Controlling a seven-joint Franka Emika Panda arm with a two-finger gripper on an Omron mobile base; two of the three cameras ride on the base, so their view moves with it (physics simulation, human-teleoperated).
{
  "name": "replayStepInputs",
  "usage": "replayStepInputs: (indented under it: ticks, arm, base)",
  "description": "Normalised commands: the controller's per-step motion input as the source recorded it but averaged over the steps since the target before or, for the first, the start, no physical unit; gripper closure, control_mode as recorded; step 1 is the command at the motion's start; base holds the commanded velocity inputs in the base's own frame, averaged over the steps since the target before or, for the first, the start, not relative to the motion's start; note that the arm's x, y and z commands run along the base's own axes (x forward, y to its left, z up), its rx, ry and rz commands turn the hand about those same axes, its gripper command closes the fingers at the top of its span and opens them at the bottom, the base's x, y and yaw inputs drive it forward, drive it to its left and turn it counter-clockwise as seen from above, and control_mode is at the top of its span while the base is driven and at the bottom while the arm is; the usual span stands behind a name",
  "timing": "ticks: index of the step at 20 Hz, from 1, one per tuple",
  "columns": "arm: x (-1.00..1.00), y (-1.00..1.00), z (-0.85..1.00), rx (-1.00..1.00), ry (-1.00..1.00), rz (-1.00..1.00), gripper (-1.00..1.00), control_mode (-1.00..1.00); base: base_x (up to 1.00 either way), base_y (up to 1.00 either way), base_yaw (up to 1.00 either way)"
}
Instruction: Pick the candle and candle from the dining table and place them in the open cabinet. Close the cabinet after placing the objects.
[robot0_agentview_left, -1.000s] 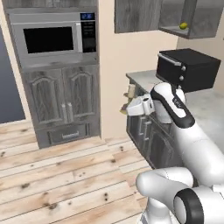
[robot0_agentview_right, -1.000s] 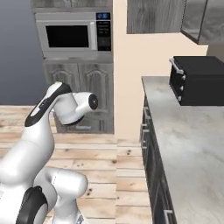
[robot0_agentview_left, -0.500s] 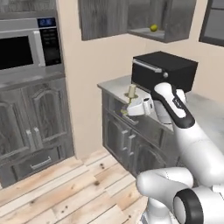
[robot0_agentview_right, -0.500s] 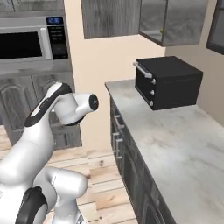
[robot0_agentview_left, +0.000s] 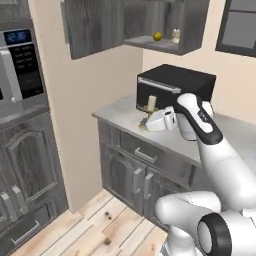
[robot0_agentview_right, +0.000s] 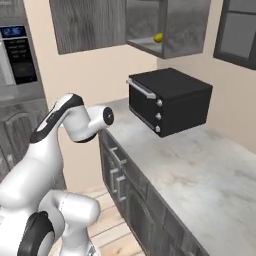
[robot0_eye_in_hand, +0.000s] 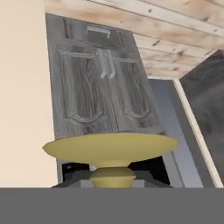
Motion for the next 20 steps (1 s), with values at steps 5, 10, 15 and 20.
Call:
replayStepInputs:
  ticks: [5, 10, 15, 20]
  arm:
    - [0.0, 0.0, 0.0, 0.0, 0.0, 0.0, 1.0, 1.0]
    - [0.0, 0.0, 0.0, 0.0, 0.0, 0.0, 1.0, 1.0]
    - [0.0, 0.0, 0.0, 0.0, 0.0, 0.0, 1.0, 1.0]
    - [0.0, 0.0, 0.0, 0.0, 0.0, 0.0, 1.0, 1.0]
  base:
    - [0.62, 0.32, -0.4]
    - [0.59, 0.24, -0.37]
    - [0.52, 0.29, -0.35]
    - [0.47, 0.32, -0.32]
